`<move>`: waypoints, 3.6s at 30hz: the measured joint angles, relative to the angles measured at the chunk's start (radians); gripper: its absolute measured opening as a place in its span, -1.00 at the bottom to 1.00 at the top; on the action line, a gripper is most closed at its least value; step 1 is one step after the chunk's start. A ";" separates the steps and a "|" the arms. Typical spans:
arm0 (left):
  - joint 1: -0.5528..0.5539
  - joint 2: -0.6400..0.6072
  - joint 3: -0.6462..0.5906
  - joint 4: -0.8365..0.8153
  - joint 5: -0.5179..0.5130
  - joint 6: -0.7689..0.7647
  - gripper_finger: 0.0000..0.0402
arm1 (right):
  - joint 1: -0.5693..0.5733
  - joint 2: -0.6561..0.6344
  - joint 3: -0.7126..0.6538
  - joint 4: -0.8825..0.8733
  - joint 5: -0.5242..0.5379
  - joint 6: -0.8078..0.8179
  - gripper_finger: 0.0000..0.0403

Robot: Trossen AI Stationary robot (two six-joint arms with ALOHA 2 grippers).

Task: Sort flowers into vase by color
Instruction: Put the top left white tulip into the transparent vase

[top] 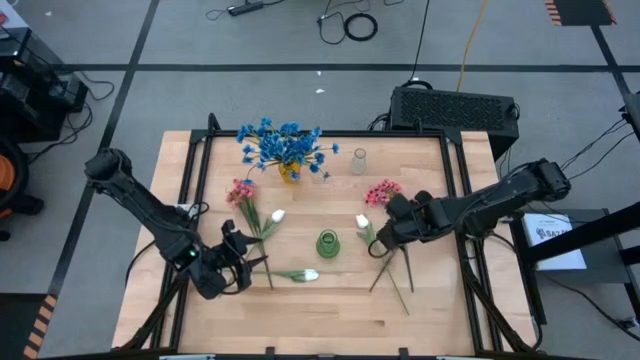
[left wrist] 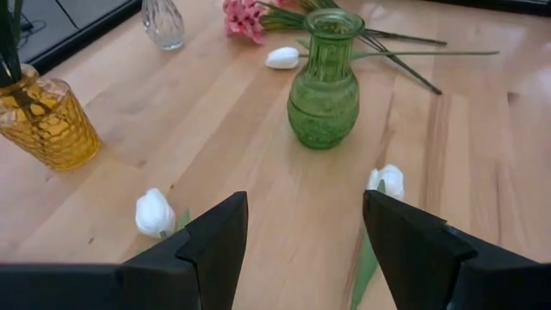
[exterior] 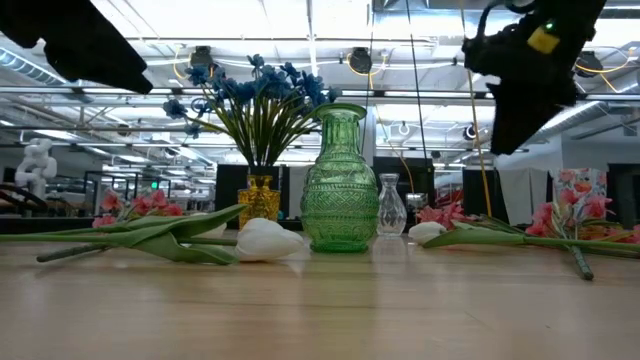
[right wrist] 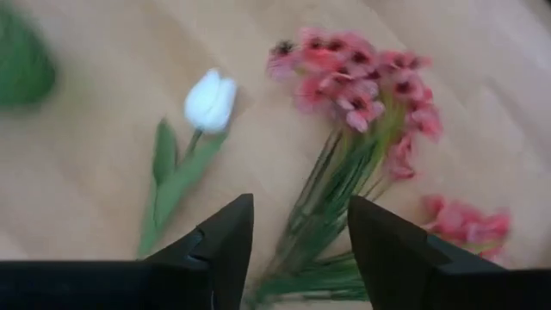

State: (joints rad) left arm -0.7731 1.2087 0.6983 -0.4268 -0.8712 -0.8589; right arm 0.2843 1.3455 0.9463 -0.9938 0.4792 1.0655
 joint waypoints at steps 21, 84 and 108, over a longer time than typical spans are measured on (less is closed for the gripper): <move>0.035 0.083 -0.003 -0.074 0.062 -0.262 0.17 | 0.069 0.000 -0.053 0.190 0.221 -0.010 -0.07; 0.179 0.276 -0.067 -0.184 0.445 -0.418 -0.63 | 0.112 -0.001 -0.053 0.329 0.169 -0.138 -0.07; 0.174 0.203 0.048 -0.360 0.405 -0.390 -0.97 | 0.112 -0.001 -0.052 0.393 0.167 -0.170 -0.07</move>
State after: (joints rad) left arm -0.5987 1.4115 0.7460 -0.7868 -0.4663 -1.2491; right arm 0.3958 1.3449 0.8940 -0.6006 0.6464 0.8955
